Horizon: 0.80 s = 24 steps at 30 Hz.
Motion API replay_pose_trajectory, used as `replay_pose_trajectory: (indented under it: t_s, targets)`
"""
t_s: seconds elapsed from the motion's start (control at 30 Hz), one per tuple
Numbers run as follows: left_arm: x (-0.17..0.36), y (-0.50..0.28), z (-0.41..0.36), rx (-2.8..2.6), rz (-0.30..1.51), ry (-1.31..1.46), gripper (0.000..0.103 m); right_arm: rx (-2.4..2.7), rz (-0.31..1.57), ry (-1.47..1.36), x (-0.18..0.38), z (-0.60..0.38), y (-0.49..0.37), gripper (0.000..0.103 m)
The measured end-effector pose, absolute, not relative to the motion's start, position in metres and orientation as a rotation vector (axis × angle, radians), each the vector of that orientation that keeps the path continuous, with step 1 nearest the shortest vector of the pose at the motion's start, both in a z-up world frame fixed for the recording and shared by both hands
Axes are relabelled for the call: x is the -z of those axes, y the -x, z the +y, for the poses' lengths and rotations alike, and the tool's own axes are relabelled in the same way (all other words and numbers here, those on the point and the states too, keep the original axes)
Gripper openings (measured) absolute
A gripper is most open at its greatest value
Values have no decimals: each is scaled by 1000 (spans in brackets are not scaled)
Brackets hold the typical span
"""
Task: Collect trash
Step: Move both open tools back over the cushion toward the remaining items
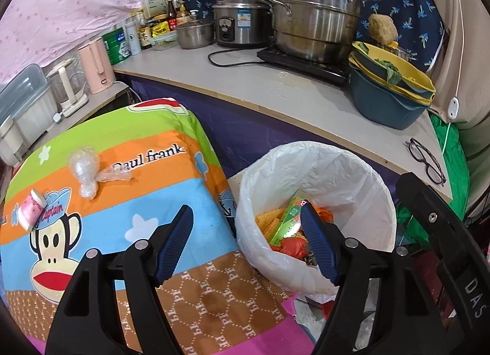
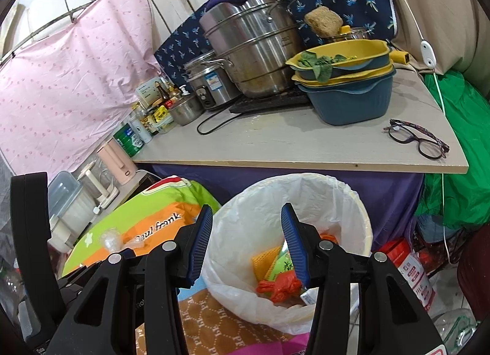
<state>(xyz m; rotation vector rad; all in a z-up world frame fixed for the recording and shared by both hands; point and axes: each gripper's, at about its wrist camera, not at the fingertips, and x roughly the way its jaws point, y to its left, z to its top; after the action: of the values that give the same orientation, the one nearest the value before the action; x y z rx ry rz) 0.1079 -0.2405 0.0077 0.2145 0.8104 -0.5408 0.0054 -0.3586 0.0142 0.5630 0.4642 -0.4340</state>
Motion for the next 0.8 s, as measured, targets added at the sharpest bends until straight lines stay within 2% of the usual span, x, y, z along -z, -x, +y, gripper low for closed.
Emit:
replay_pose_trajectory:
  t_s: [0.8]
  targets:
    - [-33, -142, -104, 376, 788, -60, 70, 259, 497, -447, -42, -249, -66, 47]
